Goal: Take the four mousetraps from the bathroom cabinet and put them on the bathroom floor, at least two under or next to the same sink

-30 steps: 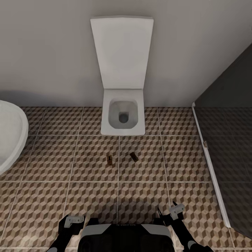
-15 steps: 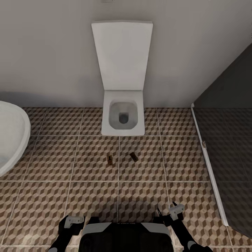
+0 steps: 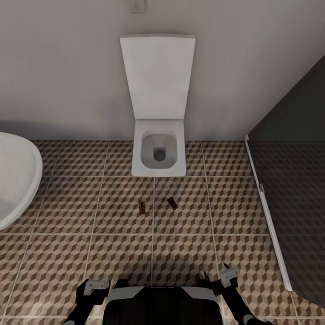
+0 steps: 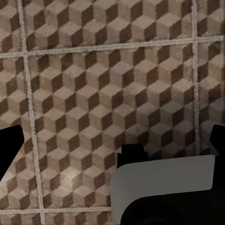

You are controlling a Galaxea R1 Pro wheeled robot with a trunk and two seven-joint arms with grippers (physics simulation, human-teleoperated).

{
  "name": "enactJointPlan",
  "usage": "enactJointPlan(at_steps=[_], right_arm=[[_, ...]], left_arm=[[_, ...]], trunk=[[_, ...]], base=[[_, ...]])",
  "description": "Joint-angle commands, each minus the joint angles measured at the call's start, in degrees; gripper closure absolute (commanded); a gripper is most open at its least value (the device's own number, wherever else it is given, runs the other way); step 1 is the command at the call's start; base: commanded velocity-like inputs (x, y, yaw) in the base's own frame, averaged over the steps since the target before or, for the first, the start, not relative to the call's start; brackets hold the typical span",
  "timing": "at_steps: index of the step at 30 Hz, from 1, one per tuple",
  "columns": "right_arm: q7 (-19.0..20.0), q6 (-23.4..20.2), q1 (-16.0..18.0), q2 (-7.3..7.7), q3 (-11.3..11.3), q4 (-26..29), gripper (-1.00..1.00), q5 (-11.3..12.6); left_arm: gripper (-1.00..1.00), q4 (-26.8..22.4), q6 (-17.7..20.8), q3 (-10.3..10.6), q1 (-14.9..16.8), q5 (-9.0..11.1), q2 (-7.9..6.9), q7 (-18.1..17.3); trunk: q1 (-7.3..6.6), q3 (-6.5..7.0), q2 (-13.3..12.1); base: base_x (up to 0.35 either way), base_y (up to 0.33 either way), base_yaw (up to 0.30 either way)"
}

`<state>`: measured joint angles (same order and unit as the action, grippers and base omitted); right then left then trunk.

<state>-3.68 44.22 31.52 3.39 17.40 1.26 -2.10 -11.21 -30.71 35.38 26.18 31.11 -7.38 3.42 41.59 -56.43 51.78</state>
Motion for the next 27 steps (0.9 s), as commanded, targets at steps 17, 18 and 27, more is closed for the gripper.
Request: enactJointPlan(at_steps=[17, 18, 27], right_arm=[[-0.4, 0.2, -1.4, -0.06, 0.3, -0.1, -1.0, -0.1], [-0.4, 0.2, -1.6, -0.11, 0.3, -0.1, -1.0, -0.1], [-0.4, 0.3, -3.1, -0.32, 0.3, -0.1, -1.0, -0.1]], left_arm=[[-1.0, 3.7, -0.3, 0.5, 0.0, 0.2, 1.82, -1.4], [-1.0, 4.2, -0.3, 0.5, 0.0, 0.2, 1.89, -1.6], [-1.0, 9.5, -4.2, 0.5, -0.3, 0.2, 3.51, -1.9]], trunk=[[-3.73, 4.53, -6.8], [-3.95, 4.8, -7.2], [-5.93, 7.21, -10.8]], base=[[0.0, 0.0, 0.0], [0.0, 0.0, 0.0], [0.0, 0.0, 0.0]])
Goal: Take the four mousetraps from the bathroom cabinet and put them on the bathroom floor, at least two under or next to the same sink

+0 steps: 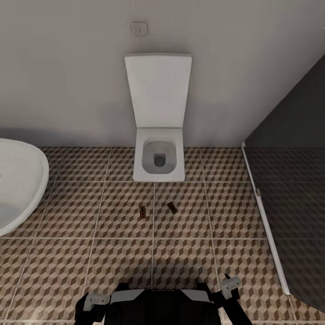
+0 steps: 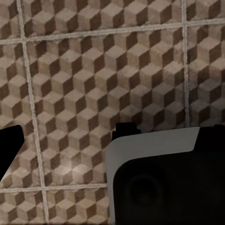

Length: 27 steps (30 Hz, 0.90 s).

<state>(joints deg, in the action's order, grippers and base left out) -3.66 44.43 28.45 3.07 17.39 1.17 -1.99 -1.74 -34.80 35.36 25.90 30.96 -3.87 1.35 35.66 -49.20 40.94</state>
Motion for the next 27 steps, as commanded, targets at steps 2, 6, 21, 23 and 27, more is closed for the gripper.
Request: enactJointPlan(at_steps=[2, 6, 21, 23, 27], right_arm=[[-0.4, 0.1, -0.1, 0.01, 0.3, 0.0, -1.0, -0.2], [-0.4, 0.1, -0.2, 0.01, 0.3, 0.0, -1.0, -0.2], [-0.4, 0.2, -1.3, -0.14, 0.3, 0.0, -1.0, -0.2], [-0.4, 0.2, -1.3, -0.15, 0.3, 0.0, -1.0, -0.2], [-0.4, 0.2, -1.4, -0.24, 0.3, 0.0, -1.0, -0.1]], left_arm=[[-1.0, 1.8, -1.5, 0.5, 0.0, 0.3, 0.48, 0.1], [-1.0, 4.5, -3.8, 0.5, -0.1, 0.4, 1.24, 0.1], [-1.0, 6.2, -5.9, 0.5, -1.6, 0.4, 1.65, 0.1], [-1.0, 6.2, -5.9, 0.5, -1.7, 0.4, 1.65, 0.1], [-1.0, 6.2, -5.9, 0.5, -1.7, 0.4, 1.66, 0.1]], trunk=[[-0.43, 0.51, -0.8], [-1.31, 1.58, -2.4], [-4.6, 5.58, -8.4], [-5.04, 6.12, -9.2], [-5.92, 7.18, -10.8]], base=[[0.0, 0.0, 0.0], [0.0, 0.0, 0.0], [0.0, 0.0, 0.053], [0.0, 0.0, 0.071], [0.0, 0.0, 0.072]])
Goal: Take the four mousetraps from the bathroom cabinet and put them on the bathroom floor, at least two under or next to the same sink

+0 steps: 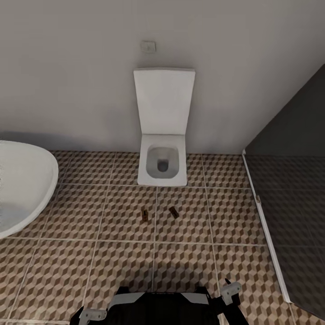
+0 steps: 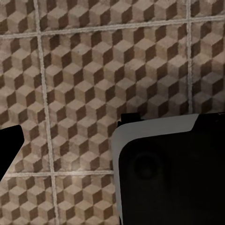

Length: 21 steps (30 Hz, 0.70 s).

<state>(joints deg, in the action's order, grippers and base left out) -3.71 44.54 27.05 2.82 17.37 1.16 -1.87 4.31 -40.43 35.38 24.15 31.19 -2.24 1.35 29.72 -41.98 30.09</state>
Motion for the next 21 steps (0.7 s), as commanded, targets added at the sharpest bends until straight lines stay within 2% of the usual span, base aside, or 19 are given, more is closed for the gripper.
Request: enactJointPlan(at_steps=[1, 6, 7, 11, 18, 21], right_arm=[[-0.4, 0.1, 0.0, -0.05, 0.3, 0.0, -1.0, 0.1], [-0.4, 0.1, 0.0, -0.32, 0.3, 0.0, -1.0, 2.6], [-0.4, 0.1, 0.0, -0.4, 0.3, 0.0, -1.0, 4.0], [-0.3, 0.1, 0.0, -0.49, 0.3, 0.0, -1.0, 6.8], [-0.3, 0.1, -0.1, -0.52, 0.3, 0.0, -1.0, 8.0], [-0.3, 0.1, -0.1, -0.53, 0.3, 0.0, -1.0, 8.2]], left_arm=[[-1.0, 0.2, -0.3, 0.5, 0.0, 0.2, 0.04, 0.1], [-1.0, 0.2, -0.3, 0.5, 0.0, 0.2, 0.04, 0.1], [-1.0, 0.2, -0.3, 0.5, 0.0, 0.2, 0.04, 0.1], [-1.0, 0.2, -0.3, 0.5, 0.0, 0.2, 0.04, 0.1], [-1.0, 0.2, -0.3, 0.5, 0.0, 0.2, 0.04, 0.1], [-1.0, 0.1, -0.3, 0.5, 0.0, 0.2, 0.04, 0.2]], trunk=[[-0.2, 0.23, -0.4], [-1.3, 1.57, -2.4], [-1.52, 1.83, -2.8], [-2.4, 2.9, -4.4], [-3.93, 4.77, -7.2], [-3.93, 5.03, -7.2]], base=[[0.0, 0.0, 0.072], [0.0, 0.0, 0.072], [0.0, 0.0, 0.072], [0.0, 0.0, 0.072], [0.0, 0.0, 0.07], [0.0, 0.0, 0.037]])
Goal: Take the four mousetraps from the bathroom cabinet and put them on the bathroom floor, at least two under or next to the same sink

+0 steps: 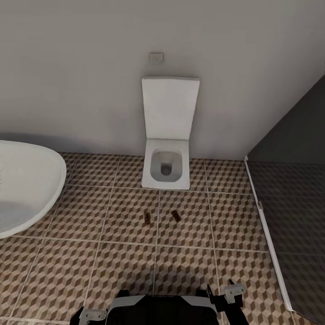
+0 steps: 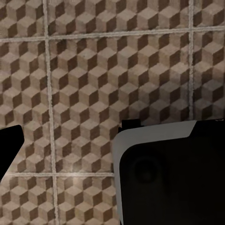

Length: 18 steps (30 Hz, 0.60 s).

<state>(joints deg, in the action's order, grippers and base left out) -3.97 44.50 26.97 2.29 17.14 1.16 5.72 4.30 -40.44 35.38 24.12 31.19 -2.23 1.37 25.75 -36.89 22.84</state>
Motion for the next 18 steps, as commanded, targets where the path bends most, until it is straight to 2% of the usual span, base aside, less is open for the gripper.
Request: enactJointPlan(at_steps=[1, 7, 18], right_arm=[[-0.1, 0.1, 0.0, 0.02, 0.5, 0.0, -1.0, 0.6], [-0.1, 0.1, 0.0, 0.05, 0.5, 0.0, -1.0, 0.7], [-0.1, 0.1, 0.0, 0.0, 0.5, 0.0, -1.0, 0.7]], left_arm=[[-1.0, 0.2, -0.3, 0.5, 0.0, 0.2, 0.04, 0.1], [-1.0, 0.2, -0.3, 0.5, 0.0, 0.2, 0.04, 0.2], [-1.0, 0.1, -0.3, 0.5, 0.0, 0.2, 0.11, 0.2]], trunk=[[0.03, 0.03, 0.1], [0.03, 0.57, 0.1], [0.03, 1.57, 0.1]], base=[[0.0, 0.0, 0.023], [0.0, 0.0, -0.014], [0.0, 0.0, -0.093]])
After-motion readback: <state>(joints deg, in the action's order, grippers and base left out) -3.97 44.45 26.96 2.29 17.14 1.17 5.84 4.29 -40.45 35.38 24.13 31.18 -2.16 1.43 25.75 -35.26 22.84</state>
